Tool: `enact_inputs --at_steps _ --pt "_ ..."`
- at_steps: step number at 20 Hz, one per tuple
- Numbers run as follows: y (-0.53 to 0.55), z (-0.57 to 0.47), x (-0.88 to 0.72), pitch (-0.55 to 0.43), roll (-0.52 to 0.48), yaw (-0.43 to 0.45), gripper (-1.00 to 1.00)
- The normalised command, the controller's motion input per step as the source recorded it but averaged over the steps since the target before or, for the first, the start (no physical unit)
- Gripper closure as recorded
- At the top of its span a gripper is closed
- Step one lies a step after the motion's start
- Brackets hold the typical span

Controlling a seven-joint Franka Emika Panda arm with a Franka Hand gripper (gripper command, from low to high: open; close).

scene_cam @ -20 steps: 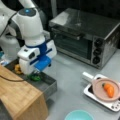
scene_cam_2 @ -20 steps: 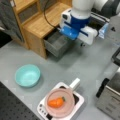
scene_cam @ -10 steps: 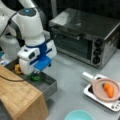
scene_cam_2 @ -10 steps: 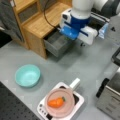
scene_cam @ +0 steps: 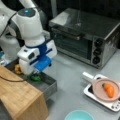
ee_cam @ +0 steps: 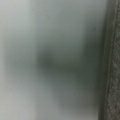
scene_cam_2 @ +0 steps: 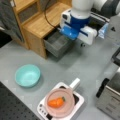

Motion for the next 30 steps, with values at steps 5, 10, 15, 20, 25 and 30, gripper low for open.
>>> enact_inputs --at_steps 5,10,15,20,25,30 --pt "0.23 -0.01 0.08 0.064 0.159 -0.232 -1.0" --pt "0.18 -0.01 0.08 0.073 0.12 -0.198 -1.0" --pt "0.16 0.0 0.1 0.039 0.155 -0.303 -1.0" --pt "0.21 0.02 0.13 0.035 0.156 -0.246 -1.0" --pt "0.28 0.06 0.16 0.041 0.155 -0.217 -1.0" --pt "0.3 0.09 0.2 0.044 0.15 -0.223 -1.0"
